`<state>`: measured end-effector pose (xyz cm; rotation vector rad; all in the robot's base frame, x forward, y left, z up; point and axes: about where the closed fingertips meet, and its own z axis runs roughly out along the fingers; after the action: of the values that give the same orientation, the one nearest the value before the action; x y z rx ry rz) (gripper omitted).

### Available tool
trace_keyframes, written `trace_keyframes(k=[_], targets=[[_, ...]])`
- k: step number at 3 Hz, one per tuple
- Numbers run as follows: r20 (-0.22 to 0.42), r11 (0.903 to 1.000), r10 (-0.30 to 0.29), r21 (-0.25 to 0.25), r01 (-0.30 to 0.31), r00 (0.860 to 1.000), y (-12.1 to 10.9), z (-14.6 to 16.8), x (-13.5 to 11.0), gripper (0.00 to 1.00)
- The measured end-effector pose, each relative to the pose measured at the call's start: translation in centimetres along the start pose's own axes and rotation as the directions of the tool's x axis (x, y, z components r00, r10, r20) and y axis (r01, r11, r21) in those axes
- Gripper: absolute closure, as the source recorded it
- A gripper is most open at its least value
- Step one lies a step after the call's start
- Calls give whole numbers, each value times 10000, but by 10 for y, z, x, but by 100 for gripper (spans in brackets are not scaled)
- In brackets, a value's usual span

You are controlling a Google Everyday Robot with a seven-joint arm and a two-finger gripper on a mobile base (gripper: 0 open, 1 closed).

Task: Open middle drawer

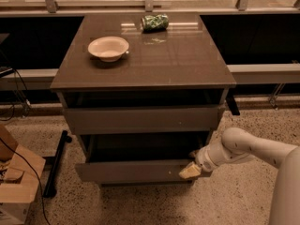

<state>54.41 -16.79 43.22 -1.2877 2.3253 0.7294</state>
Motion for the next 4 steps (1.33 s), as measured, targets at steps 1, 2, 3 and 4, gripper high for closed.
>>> trace_keyframes(k=[1, 2, 3, 4], targets=[[0, 10000, 0, 0, 0, 10000, 1, -3, -2, 70], [0, 10000, 0, 0, 0, 10000, 1, -3, -2, 68], [-7, 10000, 0, -44, 0, 10000, 2, -1, -2, 43], [-13, 10000, -2, -81, 2, 10000, 3, 1, -2, 21]])
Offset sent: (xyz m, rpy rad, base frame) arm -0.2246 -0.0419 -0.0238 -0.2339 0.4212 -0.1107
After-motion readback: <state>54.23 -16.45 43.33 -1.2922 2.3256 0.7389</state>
